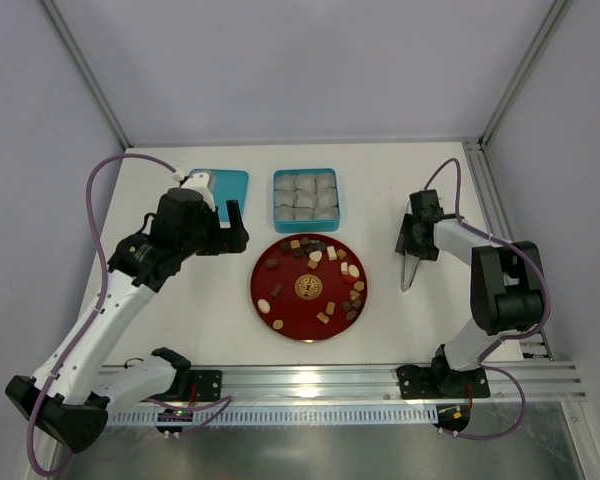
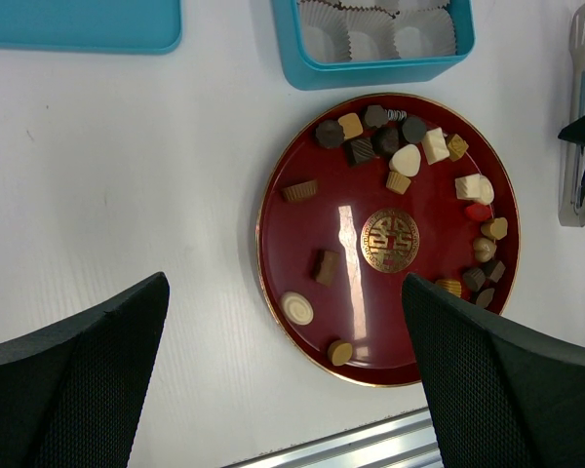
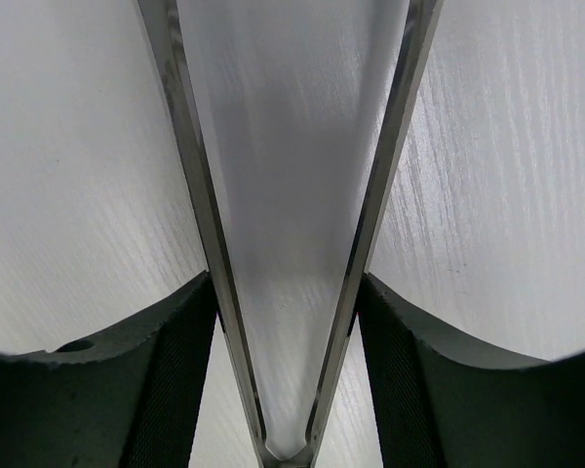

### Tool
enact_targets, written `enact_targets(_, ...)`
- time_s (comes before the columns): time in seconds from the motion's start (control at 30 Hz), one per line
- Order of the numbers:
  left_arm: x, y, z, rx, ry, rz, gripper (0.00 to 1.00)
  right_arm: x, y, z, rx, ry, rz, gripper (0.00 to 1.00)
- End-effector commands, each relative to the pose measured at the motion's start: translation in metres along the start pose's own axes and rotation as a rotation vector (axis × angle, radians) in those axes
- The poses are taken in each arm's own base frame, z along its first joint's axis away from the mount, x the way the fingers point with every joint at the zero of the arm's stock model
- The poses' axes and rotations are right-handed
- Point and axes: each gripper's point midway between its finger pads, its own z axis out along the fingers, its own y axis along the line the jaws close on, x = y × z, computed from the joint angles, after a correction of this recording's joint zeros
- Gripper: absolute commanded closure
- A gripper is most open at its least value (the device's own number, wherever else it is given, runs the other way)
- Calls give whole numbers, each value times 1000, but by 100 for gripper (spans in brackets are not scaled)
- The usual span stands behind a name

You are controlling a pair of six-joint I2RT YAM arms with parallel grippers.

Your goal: Pack the chocolate

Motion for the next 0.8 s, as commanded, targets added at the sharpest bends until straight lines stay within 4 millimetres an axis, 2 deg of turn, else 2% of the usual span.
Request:
enact_targets(0.0, -4, 1, -1, -2, -15, 3, 0, -11, 4, -14, 0, -16, -1, 42)
enact_targets(0.03, -4, 1, -1, -1, -14, 1, 0, -19, 6, -20, -9, -39, -1, 42)
enact_targets(0.23, -4, -1, 0, 5, -13, -5, 0, -33, 11, -41, -27, -69, -7, 42)
enact_targets(0.77, -4, -3, 3, 9, -8, -8, 0, -45, 11, -79, -48, -112, -3, 42)
